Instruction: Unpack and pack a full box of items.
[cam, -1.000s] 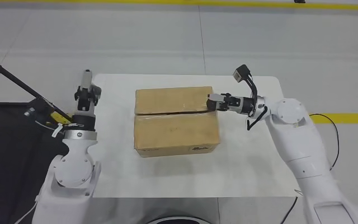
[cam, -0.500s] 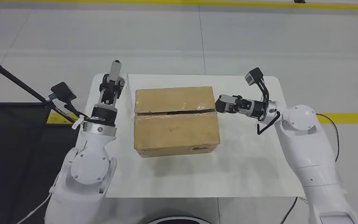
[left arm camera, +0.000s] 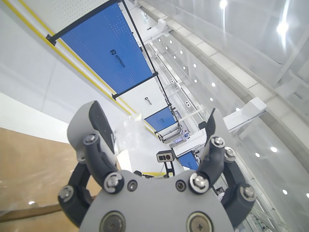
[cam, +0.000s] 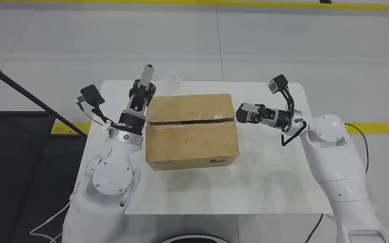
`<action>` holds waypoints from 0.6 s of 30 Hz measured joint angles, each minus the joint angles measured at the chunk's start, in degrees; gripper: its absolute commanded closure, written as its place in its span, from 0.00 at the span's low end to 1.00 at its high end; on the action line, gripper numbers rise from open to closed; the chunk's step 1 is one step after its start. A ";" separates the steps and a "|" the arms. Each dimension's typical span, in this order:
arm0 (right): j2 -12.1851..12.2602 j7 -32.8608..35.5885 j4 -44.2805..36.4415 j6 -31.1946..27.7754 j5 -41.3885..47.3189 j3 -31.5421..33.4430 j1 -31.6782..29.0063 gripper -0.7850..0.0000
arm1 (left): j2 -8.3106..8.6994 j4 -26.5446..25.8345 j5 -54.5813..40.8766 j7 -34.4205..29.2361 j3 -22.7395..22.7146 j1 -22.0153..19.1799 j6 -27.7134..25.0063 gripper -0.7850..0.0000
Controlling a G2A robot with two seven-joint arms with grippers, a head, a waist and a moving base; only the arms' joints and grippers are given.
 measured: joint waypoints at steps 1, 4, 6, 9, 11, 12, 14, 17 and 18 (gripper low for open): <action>0.02 0.01 0.07 0.01 0.04 0.00 0.02 0.00 | -0.12 0.40 -0.15 -0.08 0.54 -0.48 0.12 0.00; 0.11 0.09 0.18 -0.11 0.07 0.18 -0.02 0.00 | -0.59 2.19 -1.38 -0.53 2.62 -2.36 0.65 0.00; 0.20 0.17 0.13 -0.22 -0.04 0.29 -0.13 0.00 | -0.91 3.30 -1.58 -0.48 4.00 -3.57 0.86 0.00; 0.32 0.39 -0.32 -0.17 -1.30 0.10 -0.15 0.00 | -1.24 3.72 -1.29 0.07 5.12 -4.28 0.84 0.00; 0.40 0.22 -1.20 -0.23 -3.19 -0.28 0.09 0.00 | -1.35 3.18 -1.30 0.50 4.77 -4.14 0.66 0.00; 0.43 -0.01 -1.76 -0.39 -4.24 -0.47 0.22 0.00 | -1.37 2.71 -1.43 0.71 4.31 -3.93 0.49 0.00; 0.48 -0.95 -3.34 -0.73 -6.71 -0.95 0.46 0.00 | -1.36 1.12 -2.56 0.95 2.71 -3.10 -0.03 0.00; 0.44 -3.21 -6.14 -0.62 -10.47 -1.88 0.94 0.00 | -1.21 -2.15 -4.19 1.67 -1.25 -1.32 -1.01 0.00; 0.37 -3.98 -6.99 -0.19 -11.65 -2.33 1.21 0.00 | -1.15 -3.25 -4.75 2.04 -2.81 -0.58 -1.37 0.00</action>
